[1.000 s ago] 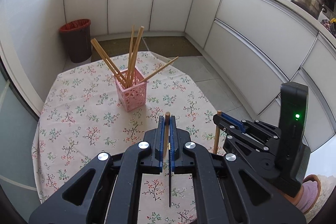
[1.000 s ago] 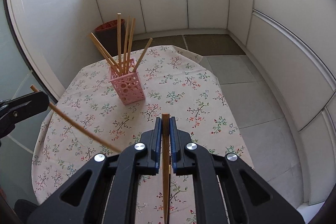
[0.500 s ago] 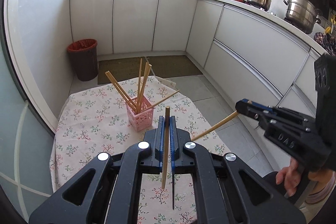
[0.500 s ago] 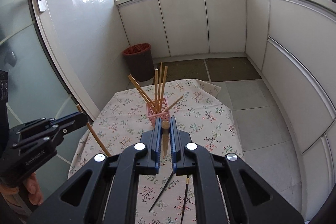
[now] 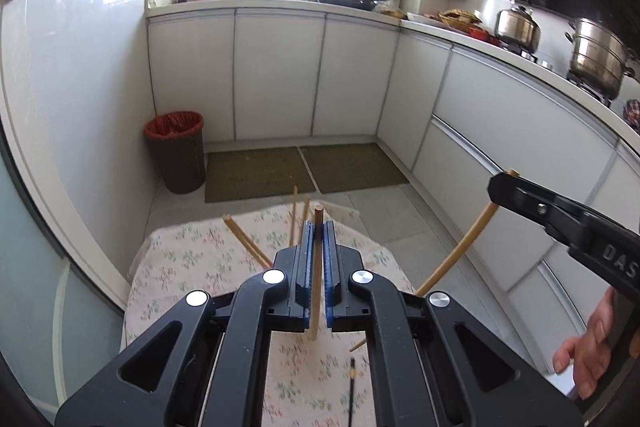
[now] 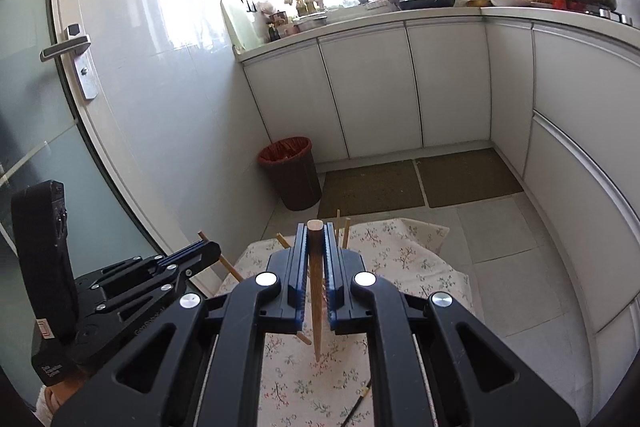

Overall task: Organize utensils
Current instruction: 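Carry both chopsticks upright into the pink holder and open both tools, then move both open tools over the two black-tipped chopsticks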

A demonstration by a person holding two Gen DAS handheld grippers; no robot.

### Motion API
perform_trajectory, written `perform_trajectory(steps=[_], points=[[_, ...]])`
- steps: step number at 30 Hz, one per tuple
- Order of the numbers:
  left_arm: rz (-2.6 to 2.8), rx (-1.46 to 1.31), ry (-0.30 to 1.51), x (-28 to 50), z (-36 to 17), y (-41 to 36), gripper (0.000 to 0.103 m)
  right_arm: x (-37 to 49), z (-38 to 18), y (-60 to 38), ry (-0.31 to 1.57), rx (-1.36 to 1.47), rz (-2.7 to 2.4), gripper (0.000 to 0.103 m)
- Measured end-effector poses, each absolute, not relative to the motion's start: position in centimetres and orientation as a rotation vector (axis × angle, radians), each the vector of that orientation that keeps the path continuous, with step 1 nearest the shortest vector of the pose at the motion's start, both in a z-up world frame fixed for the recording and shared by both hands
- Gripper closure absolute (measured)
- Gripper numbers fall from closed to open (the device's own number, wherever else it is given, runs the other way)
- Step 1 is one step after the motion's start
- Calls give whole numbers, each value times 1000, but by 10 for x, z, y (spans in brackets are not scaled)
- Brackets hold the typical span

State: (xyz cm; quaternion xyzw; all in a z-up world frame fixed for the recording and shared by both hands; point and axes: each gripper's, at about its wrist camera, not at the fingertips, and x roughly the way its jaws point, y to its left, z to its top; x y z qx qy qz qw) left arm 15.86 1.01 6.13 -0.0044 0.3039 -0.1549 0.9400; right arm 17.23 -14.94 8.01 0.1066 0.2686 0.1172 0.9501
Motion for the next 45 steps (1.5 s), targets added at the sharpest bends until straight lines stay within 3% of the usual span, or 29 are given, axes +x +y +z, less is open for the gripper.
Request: perform_trajectory(steps=[10,13,16,20,26,27,30,34,36,40,42,45], points=[[-256,14,690,245,9,3,98,241,56,-137,530,224,223,95],[-243,5,726,252,-11,10,91,256,41,-133,542,227,216,95],[-236,-69,673,244,-8,30,88,265,28,-130,543,215,215,95],[-231,-135,604,231,8,56,77,277,15,-123,532,197,212,95],[-197,-148,617,226,2,74,76,296,-18,-105,551,194,222,95],[-190,-148,627,228,-2,77,76,298,-25,-101,557,194,218,93],[-166,-147,653,226,-9,80,76,299,-34,-98,569,195,208,66],[-132,-106,625,218,-6,74,73,288,-24,-98,556,157,163,63],[-139,-109,612,211,-3,70,61,278,-16,-101,541,135,134,59],[-129,-84,585,193,4,58,56,251,-5,-112,516,110,63,40],[-121,-77,580,185,6,53,39,237,-2,-118,510,96,25,30],[-112,-71,561,168,7,44,27,215,0,-128,496,89,-31,18]])
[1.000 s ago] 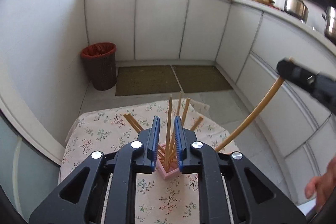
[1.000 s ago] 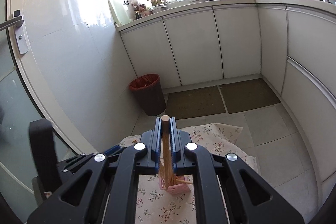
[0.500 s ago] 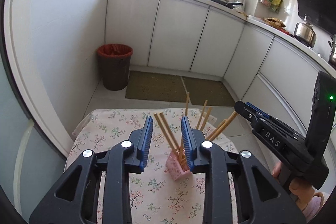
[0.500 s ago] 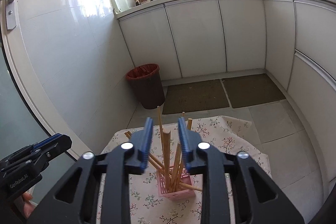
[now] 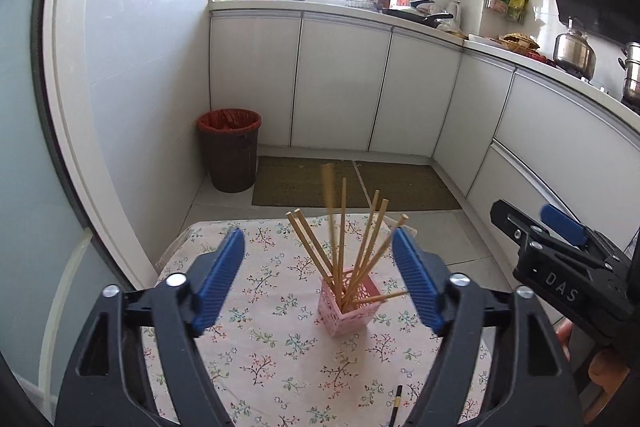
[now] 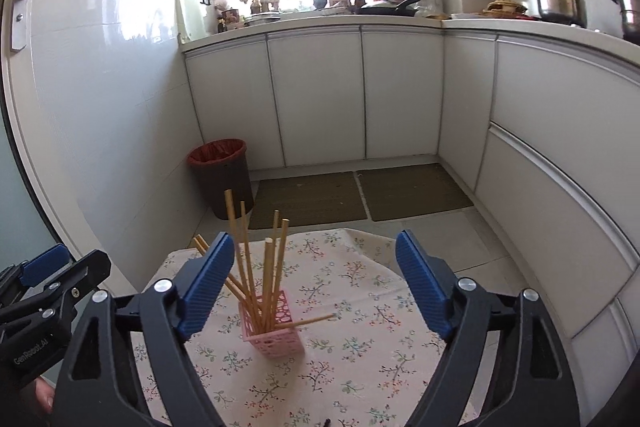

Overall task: Organize utensils
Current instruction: 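Move both open tools over the two black-tipped chopsticks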

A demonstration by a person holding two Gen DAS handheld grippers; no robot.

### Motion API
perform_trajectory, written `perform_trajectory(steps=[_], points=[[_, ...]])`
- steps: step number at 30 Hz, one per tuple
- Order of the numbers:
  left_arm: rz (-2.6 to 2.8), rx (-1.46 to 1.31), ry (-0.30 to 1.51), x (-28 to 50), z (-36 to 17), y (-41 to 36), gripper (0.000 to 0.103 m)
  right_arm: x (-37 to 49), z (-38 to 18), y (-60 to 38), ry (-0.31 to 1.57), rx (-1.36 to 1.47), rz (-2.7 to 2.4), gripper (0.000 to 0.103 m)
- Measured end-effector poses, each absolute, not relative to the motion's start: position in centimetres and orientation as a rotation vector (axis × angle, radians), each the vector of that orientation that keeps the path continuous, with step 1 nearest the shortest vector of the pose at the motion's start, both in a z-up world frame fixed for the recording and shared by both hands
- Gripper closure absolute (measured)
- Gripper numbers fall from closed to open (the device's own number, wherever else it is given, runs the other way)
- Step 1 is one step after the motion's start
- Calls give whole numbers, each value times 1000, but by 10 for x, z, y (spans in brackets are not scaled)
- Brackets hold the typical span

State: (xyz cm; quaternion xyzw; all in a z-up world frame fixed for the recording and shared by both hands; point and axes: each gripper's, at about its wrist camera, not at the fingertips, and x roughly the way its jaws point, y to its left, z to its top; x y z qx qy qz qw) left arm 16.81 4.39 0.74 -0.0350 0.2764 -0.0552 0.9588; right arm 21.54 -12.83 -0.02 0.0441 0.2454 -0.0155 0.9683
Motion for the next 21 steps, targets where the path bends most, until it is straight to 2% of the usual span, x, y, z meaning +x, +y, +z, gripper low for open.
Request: perform_trajectory(steps=[1,4,6,15,17,21], points=[[-109,-65,559,165,8,41,26,207,0,-131,491,85,-49,13],[-114,-48,556,149,9,31,18,188,3,-138,481,73,-82,7],[-116,-43,548,141,9,25,13,176,3,-141,483,71,-89,7],[-129,18,582,115,-5,2,7,128,-15,-181,520,155,-122,7],[-147,35,668,122,-22,-5,7,116,-35,-197,559,186,-144,7],[-211,59,963,149,-88,-22,7,99,-90,-229,685,237,-194,7]])
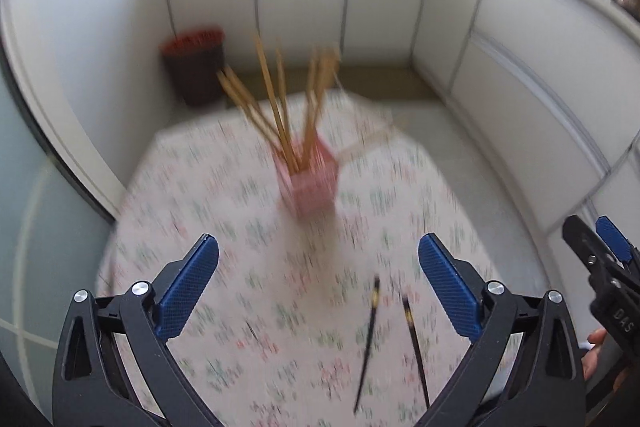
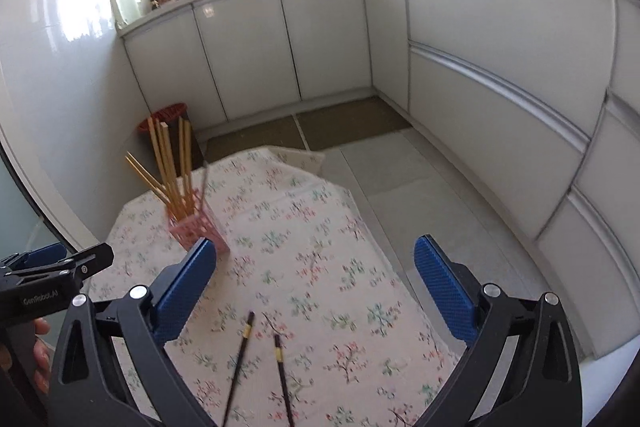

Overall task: Organize utensils
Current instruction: 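Move both open tools over the two black-tipped chopsticks, then grasp a black-tipped chopstick with the left tool while the right tool grasps the other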

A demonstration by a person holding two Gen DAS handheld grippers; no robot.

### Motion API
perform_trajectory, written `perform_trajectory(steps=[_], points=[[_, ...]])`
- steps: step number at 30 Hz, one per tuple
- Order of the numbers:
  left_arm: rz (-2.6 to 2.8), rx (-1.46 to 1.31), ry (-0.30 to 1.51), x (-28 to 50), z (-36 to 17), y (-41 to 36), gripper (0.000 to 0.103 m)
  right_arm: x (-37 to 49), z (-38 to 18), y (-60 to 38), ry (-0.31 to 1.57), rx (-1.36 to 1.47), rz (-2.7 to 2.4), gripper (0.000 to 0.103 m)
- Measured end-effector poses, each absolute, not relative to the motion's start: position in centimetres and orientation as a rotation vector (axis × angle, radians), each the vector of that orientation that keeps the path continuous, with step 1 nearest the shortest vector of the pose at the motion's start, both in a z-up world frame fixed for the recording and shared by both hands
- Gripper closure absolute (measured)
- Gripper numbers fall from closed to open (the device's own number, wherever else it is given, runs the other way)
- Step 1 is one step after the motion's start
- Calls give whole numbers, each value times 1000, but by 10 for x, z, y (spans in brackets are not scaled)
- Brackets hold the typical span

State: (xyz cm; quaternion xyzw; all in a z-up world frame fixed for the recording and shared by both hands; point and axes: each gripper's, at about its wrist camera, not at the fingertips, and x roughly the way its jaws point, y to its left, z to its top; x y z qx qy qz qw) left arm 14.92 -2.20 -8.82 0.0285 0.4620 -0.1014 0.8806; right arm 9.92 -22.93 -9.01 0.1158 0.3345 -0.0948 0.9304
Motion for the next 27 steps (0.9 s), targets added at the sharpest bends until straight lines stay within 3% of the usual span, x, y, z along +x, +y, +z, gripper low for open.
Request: perform_trajectory(steps=[6,10,12,19,21,27], points=[[-237,17,1303,175,-187,-40,7,87,-167,-270,852,308,-268,7],[-251,36,1368,183,-217,-54,9,85,-194,-279,911,331,-285,7],[-269,64,1399,189,-228,-65,28,86,-200,-281,930,338,-282,7],[-279,104,1495,209,-271,-99,60,88,-207,-276,957,302,-256,7],[-282,118,1492,211,-276,-104,77,89,-208,-277,964,298,-256,7],[-287,150,1475,214,-281,-109,96,93,-215,-278,993,313,-256,7]])
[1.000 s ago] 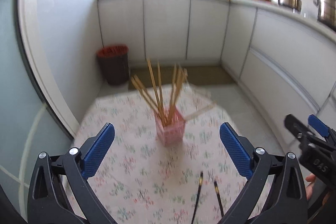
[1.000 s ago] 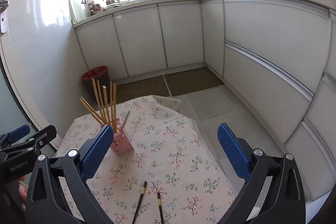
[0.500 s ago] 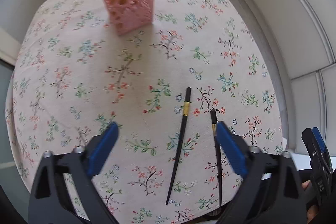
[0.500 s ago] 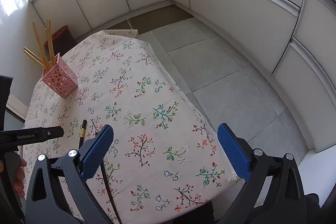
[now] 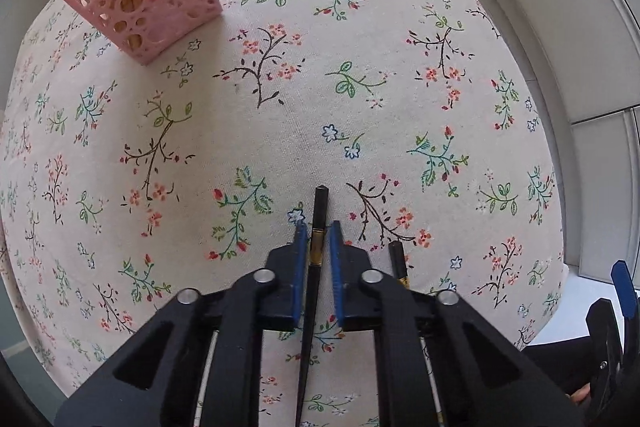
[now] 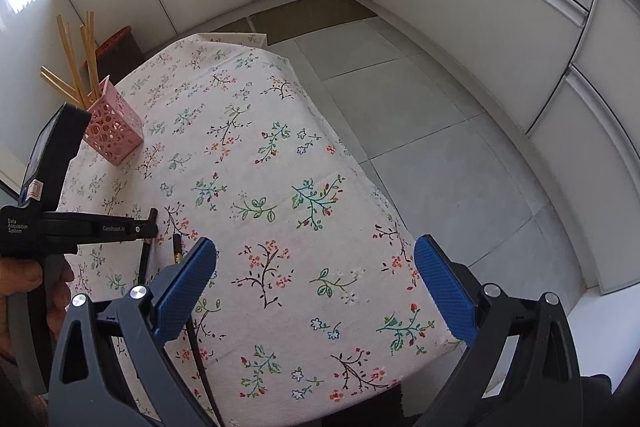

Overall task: Organize utensils
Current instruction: 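Grasp a black-tipped chopstick with the left tool while the right tool grasps the other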

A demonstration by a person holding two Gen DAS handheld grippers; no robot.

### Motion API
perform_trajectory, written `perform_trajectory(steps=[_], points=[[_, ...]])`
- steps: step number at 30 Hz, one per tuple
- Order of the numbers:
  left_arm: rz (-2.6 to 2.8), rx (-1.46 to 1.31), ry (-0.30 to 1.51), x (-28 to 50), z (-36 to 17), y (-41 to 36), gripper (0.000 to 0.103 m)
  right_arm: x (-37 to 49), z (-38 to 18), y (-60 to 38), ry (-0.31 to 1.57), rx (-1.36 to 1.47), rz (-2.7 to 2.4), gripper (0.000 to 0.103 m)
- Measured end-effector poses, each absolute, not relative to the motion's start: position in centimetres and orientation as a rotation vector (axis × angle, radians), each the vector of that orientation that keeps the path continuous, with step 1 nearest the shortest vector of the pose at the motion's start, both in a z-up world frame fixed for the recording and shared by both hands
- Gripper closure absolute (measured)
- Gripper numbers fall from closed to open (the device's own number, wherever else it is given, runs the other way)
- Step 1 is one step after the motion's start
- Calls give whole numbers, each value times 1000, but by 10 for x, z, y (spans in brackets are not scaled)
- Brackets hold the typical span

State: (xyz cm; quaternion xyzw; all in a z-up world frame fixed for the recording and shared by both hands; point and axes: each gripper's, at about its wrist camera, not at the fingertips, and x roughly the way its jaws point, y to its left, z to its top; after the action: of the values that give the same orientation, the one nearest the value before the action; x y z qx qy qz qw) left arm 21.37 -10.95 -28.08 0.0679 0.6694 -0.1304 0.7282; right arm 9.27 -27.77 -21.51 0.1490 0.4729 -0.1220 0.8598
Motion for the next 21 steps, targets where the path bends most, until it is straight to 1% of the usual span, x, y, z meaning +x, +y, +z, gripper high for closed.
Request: perform_trajectory(steps=[3,7,15,17,19,20,21], points=[[-298,156,1454,211,-280,-106,97,95,-216,-274,1002,309,-244,7],[-305,139,1397,197,-265,-86,97,104,-217,-262,1032,291,-215,7],[-317,136,1254,157,-209,-28,97,153,-244,-181,1193,144,-70,7],[-312,135,1222,151,-196,-10,97,168,-257,-161,1272,109,-35,14],[-305,131,1194,144,-183,-3,97,177,-270,-150,1334,112,-20,29],[-302,130,1174,140,-176,1,97,180,-276,-147,1361,123,-21,31],[-302,129,1162,140,-172,4,97,182,-283,-144,1393,143,-13,36]])
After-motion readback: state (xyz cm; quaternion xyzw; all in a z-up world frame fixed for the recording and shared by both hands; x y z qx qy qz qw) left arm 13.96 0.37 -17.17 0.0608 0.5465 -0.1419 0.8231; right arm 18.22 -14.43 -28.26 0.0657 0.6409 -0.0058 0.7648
